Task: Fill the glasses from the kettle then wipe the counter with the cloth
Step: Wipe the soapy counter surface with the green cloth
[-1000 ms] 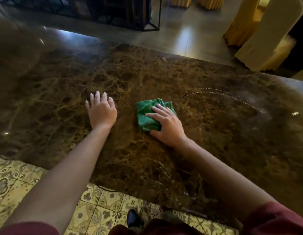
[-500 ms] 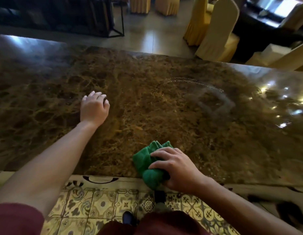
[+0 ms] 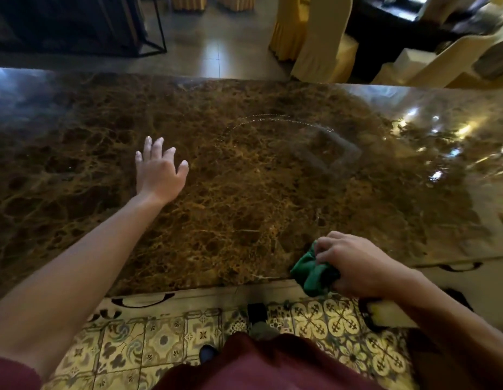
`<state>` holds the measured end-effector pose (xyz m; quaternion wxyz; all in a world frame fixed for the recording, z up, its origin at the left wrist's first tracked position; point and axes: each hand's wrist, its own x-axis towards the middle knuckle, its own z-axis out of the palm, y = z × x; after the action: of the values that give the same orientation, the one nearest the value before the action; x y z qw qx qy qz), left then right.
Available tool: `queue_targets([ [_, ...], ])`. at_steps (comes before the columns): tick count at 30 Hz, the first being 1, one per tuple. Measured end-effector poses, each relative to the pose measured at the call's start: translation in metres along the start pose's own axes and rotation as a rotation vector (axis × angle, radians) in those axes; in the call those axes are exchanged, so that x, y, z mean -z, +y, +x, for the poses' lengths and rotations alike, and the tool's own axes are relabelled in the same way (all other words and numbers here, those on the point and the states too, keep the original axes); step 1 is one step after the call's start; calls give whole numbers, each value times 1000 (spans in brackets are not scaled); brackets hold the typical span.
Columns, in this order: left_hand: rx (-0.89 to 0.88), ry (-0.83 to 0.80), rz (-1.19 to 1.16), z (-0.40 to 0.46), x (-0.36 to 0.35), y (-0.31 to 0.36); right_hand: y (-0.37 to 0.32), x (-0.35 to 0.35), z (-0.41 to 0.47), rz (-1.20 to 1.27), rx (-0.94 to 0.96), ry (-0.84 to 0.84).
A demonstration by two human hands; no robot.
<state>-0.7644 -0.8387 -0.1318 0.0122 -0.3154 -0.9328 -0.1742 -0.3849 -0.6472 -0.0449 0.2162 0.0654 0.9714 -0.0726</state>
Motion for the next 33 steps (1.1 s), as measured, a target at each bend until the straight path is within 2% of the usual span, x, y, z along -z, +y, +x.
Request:
queue_targets([
  [3, -27, -8, -21, 9, -8, 19, 25, 1, -10, 18, -179, 7],
  [7, -51, -16, -27, 18, -18, 34, 45, -1, -16, 29, -300, -48],
  [9, -52, -8, -33, 25, -20, 37, 56, 5, -17, 160, -376, -53],
  [11, -49, 9, -33, 35, -20, 38, 69, 16, -17, 436, -442, 64],
  [15, 17, -8, -39, 54, -19, 39, 94, 43, 11, 791, -473, 553],
  [17, 53, -32, -47, 61, -21, 39, 114, 53, 40, 995, -514, 739],
  [20, 79, -7, -59, 64, -24, 37, 158, 64, 90, 1396, -625, 842],
  [23, 82, 88, -79, 62, -23, 32, 207, 69, 133, 1609, -728, 842],
  [26, 102, 167, -75, 62, -20, 19, 238, 75, 164, 1667, -746, 784],
  [28, 127, 206, -61, 62, -19, 8, 251, 81, 180, 1609, -737, 739],
  [30, 147, 225, -41, 61, -18, -3, 260, 82, 192, 1352, -787, 757],
  [33, 173, 228, -16, 60, -21, -15, 259, 71, 207, 762, -860, 767],
])
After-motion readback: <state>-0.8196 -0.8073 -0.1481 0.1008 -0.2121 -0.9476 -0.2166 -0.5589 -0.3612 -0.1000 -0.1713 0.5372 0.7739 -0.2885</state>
